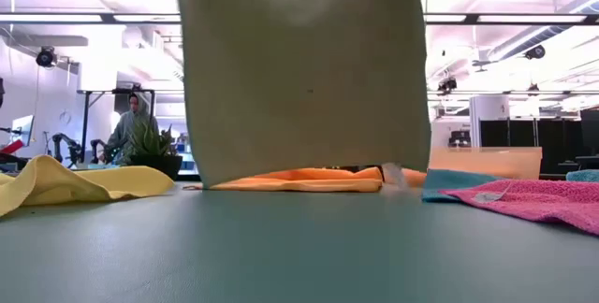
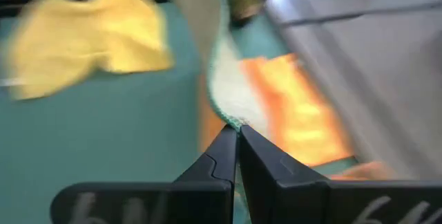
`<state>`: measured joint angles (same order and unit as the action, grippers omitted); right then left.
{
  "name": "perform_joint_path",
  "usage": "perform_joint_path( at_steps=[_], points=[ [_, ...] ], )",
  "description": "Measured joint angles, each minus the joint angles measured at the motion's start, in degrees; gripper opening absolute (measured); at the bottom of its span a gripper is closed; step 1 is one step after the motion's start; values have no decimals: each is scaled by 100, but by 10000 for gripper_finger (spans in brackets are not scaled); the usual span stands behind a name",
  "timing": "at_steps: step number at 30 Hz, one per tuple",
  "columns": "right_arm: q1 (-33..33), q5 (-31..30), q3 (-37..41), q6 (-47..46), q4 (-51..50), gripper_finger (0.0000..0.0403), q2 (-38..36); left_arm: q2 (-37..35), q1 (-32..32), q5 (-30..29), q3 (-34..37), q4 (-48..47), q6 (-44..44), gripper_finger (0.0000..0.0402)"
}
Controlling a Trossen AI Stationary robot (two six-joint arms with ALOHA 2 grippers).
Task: Fold microfiber towels
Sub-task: Fold the light green microfiber towel
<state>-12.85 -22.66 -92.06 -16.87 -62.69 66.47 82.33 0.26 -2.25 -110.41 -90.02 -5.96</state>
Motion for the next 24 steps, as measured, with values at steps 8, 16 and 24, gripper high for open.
perform_joint_path(
  at_steps=[8,16,24],
  points=[
    [-1045,215,462,-1340,37,8,328,158,-1298,418,791,2,-1262,0],
    [-1991,216,1116,-2464,866,8,742,447,-2226,924,1610,676,-2098,0],
    [-2160,300,2184,-3329,1259,8,1250,840,-2372,781,2265,980,-2119,0]
  ],
)
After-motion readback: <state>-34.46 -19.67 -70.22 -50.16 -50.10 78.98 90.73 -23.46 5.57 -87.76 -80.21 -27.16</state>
